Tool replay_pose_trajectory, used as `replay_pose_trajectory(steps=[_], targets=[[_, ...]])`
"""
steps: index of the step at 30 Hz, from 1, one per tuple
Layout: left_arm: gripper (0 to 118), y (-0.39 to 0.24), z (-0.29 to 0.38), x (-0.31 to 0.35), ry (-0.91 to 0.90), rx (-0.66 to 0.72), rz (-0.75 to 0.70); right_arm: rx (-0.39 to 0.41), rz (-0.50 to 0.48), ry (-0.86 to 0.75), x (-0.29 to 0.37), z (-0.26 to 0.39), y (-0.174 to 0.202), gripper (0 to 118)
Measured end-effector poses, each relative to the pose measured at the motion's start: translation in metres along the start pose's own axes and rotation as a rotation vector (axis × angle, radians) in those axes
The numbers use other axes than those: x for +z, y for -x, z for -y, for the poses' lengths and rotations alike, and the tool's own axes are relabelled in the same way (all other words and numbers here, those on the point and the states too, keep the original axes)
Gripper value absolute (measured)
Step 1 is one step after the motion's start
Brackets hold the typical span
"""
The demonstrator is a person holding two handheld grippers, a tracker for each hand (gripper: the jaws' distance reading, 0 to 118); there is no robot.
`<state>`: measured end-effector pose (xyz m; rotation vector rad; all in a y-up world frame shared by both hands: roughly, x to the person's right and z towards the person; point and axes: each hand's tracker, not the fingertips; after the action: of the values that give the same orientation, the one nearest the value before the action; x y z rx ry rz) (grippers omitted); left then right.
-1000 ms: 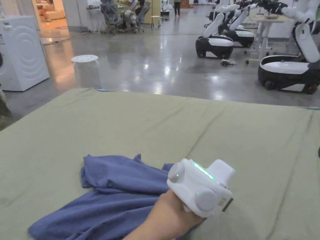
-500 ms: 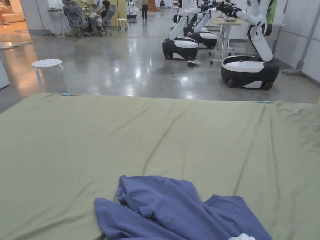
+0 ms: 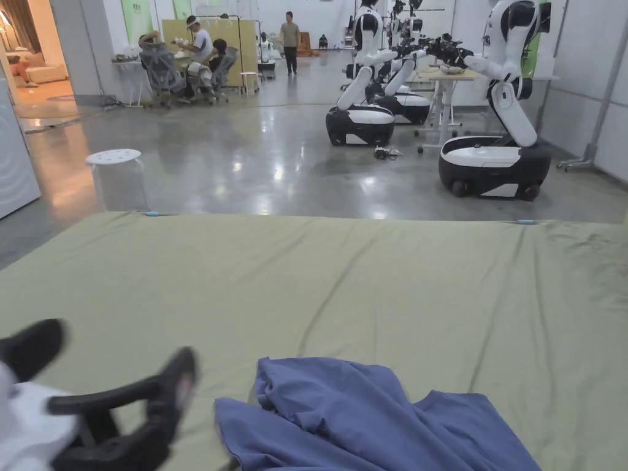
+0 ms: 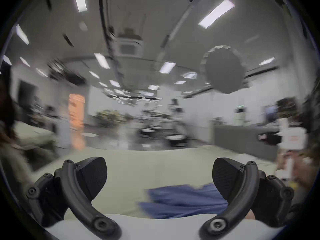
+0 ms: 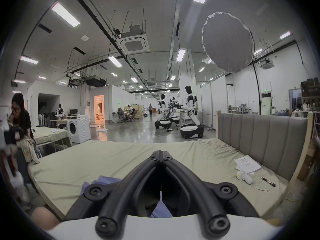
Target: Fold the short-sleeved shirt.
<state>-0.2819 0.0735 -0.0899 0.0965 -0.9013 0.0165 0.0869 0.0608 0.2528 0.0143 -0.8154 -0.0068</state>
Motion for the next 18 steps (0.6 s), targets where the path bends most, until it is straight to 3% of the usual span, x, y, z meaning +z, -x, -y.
replay_pose_trajectory(steps=[3,4,5,6,7,8,9,11,18], targets=[[117,0.033,0.007,0.026,0.082,-0.021,-0.126,0.019,0.045,0.014,0.016,0.012,0.010,1],[111,0.039,0.011,0.032,0.076,0.013,-0.148,0.018,0.052,0.015,0.022,0.014,0.012,1],[89,0.043,0.014,0.035,0.065,0.035,-0.158,0.017,0.061,0.017,0.028,0.016,0.015,1],[16,0.041,0.015,0.036,0.059,0.030,-0.192,0.017,0.066,0.019,0.033,0.018,0.017,1],[0,0.038,0.018,0.031,0.092,0.012,-0.262,0.015,0.071,0.020,0.038,0.018,0.018,1],[0,0.039,0.020,0.029,0.110,-0.026,-0.294,0.017,0.076,0.021,0.041,0.018,0.020,1],[0,0.041,0.024,0.025,0.124,0.021,-0.197,0.020,0.082,0.021,0.045,0.019,0.021,1],[0,0.036,0.030,0.019,0.105,0.079,-0.168,0.016,0.083,0.012,0.051,0.017,0.021,1],[0,0.010,0.022,0.011,0.073,0.030,-0.108,0.037,0.094,-0.014,0.052,0.003,0.021,1]])
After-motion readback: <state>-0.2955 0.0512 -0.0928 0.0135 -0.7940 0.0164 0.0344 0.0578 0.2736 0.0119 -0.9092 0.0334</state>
